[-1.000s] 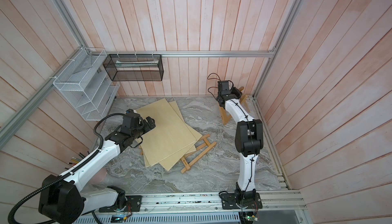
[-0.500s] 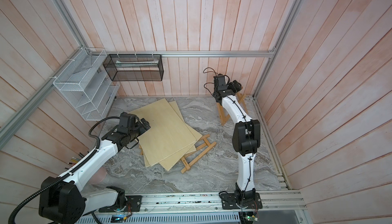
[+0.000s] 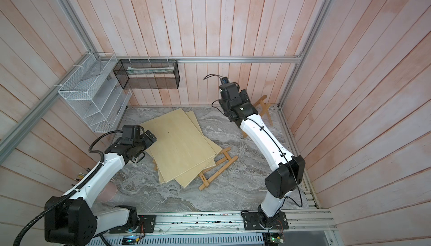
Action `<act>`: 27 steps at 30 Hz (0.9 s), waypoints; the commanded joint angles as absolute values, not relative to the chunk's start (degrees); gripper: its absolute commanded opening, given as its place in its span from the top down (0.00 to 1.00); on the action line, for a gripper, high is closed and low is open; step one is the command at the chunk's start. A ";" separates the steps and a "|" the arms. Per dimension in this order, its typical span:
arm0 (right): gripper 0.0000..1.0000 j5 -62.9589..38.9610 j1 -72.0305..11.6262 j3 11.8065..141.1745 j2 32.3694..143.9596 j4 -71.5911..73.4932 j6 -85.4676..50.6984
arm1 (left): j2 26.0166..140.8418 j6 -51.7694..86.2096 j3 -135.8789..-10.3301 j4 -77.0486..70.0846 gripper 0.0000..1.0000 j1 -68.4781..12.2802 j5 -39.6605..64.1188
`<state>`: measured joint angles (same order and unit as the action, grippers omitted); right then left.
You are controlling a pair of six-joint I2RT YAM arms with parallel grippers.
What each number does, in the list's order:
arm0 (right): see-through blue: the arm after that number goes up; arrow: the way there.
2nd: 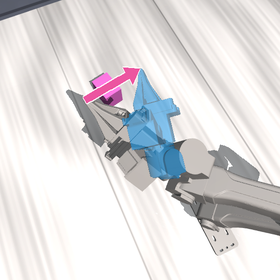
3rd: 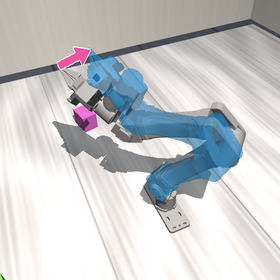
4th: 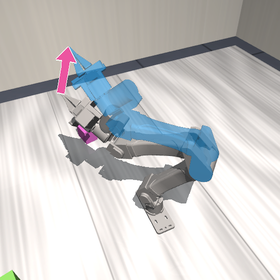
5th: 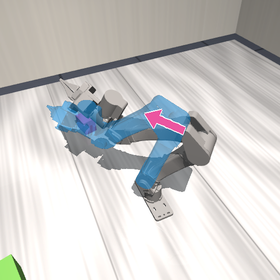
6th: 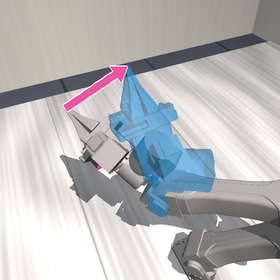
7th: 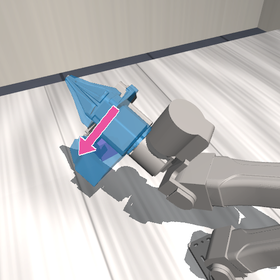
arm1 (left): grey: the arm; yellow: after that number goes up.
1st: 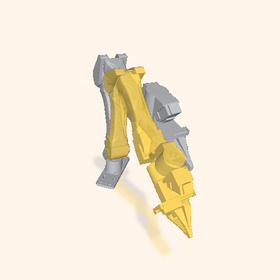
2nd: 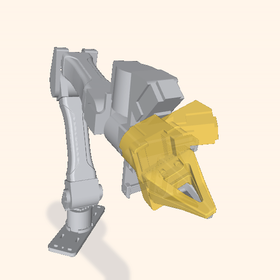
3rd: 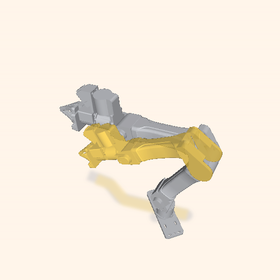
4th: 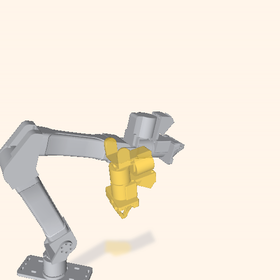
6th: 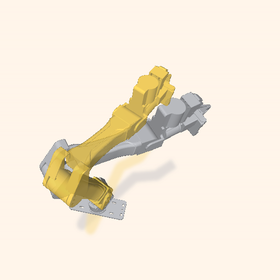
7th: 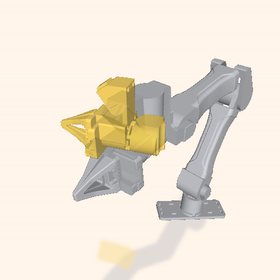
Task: Assemble the easel
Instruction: Place the easel at the center of the board, then pick up the drawing board.
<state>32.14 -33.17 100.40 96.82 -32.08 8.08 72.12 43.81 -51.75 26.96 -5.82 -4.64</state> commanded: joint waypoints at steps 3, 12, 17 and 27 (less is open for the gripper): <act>0.14 7.15 -35.62 89.68 98.57 -28.76 -2.36 | 78.20 40.77 -53.51 22.32 0.00 -2.64 1.43; 0.14 -1.79 -36.04 83.14 99.60 -23.70 -6.25 | 87.41 40.43 -58.10 21.20 0.00 -2.64 2.68; 0.14 -0.80 -35.79 82.83 100.46 -23.88 -6.30 | 90.35 41.39 -59.13 22.45 0.00 -2.88 2.25; 0.15 -13.45 -29.53 80.43 101.19 -18.38 -12.18 | 95.47 44.65 -61.91 22.40 0.00 -11.32 2.66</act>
<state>-6.96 -32.10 82.48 99.66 -21.23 -8.91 92.47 42.17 -60.29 22.24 -7.97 -0.80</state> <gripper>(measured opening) 0.853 0.999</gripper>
